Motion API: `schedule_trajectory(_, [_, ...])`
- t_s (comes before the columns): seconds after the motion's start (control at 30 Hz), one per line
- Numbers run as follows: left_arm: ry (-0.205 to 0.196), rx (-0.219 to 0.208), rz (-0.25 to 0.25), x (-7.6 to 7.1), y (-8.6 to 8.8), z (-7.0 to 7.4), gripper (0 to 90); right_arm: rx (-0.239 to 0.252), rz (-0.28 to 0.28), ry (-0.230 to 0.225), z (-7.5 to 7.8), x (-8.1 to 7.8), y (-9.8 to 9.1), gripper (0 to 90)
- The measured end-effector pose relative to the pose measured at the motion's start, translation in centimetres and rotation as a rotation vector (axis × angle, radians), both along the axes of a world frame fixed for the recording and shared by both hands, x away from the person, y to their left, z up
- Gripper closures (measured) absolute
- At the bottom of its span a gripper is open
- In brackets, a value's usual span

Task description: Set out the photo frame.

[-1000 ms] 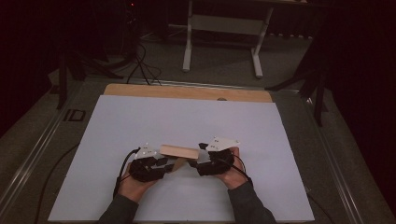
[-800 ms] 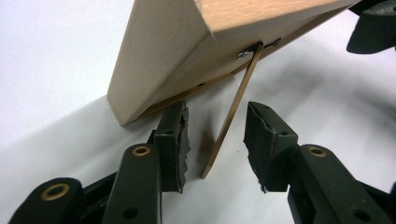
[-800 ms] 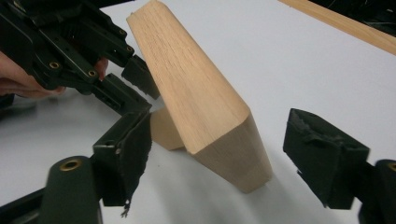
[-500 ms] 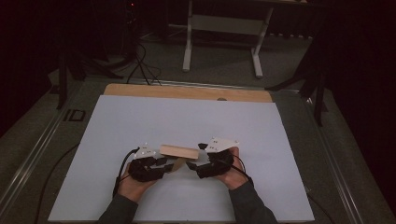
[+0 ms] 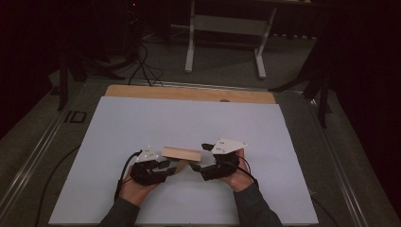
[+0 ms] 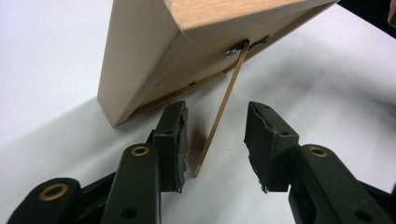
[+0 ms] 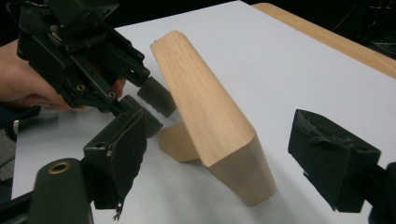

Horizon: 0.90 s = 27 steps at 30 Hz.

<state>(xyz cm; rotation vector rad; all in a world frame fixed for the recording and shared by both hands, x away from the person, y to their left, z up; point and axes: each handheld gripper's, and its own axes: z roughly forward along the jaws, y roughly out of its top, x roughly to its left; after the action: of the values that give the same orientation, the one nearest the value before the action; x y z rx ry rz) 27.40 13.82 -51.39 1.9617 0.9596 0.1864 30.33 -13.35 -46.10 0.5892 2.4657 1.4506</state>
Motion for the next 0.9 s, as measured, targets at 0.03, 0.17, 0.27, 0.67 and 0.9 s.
schedule_trajectory(0.03, [0.001,-0.004,0.002,0.0,0.0,0.0,58.6,0.002,0.0,-0.001,0.1,0.0,0.0,19.9])
schedule_trajectory(0.17, [-0.001,-0.009,0.011,-0.1,0.1,0.2,57.0,0.013,-0.002,-0.012,0.3,-0.1,-0.1,21.9])
schedule_trajectory(0.27, [-0.001,-0.005,0.013,-0.1,0.1,0.2,56.4,0.024,-0.005,-0.015,0.5,-0.2,-0.2,22.5])
schedule_trajectory(0.67, [-0.029,0.002,0.022,-0.4,0.3,0.4,61.8,0.136,-0.071,-0.039,1.1,0.1,-1.9,39.3])
schedule_trajectory(0.9, [-0.045,0.016,0.02,-0.5,0.2,0.7,66.5,0.142,-0.141,-0.04,0.6,0.4,-2.3,55.0])
